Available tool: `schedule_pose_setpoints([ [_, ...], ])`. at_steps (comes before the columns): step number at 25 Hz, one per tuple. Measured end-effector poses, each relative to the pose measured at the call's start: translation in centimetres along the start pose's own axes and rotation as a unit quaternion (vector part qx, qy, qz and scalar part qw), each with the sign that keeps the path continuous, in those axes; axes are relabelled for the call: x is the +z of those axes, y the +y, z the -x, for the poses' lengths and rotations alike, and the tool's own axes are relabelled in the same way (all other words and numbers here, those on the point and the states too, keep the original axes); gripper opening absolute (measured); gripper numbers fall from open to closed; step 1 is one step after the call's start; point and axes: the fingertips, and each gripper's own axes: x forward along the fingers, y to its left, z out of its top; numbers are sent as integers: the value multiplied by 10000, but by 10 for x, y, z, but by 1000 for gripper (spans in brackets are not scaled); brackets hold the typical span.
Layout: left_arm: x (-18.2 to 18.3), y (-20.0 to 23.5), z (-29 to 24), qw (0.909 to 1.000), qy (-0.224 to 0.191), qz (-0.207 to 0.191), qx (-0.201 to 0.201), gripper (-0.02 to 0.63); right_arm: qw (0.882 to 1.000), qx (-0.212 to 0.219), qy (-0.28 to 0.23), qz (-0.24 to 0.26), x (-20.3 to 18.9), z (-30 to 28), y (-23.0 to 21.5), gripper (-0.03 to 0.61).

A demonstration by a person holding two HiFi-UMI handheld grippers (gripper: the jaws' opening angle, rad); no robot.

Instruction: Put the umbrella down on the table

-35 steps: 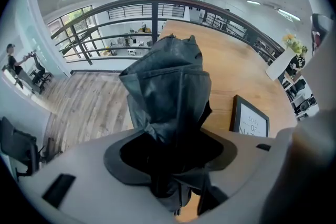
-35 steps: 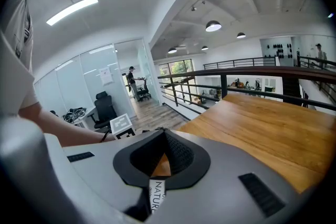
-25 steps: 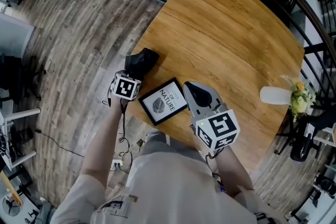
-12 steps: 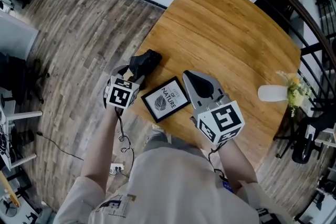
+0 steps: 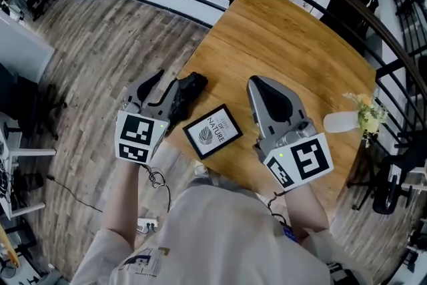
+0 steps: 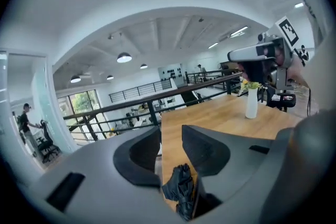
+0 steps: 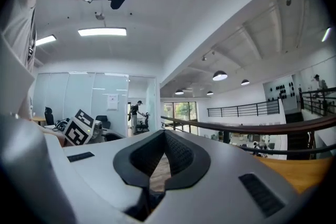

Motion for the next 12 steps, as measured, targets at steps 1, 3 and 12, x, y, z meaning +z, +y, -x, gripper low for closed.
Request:
schedule_pose_setpoints([
  [1, 16, 1, 9, 9997, -188, -128, 44, 135, 9999, -6, -100, 47, 10, 3, 2, 25],
  [3, 46, 2, 25, 9980, -545, -317, 104, 115, 9995, -28, -295, 131, 30, 11, 4, 25],
  [12, 122, -4, 85, 9912, -1288, -111, 296, 58, 9953, -168, -850, 433, 88, 41, 14, 26],
])
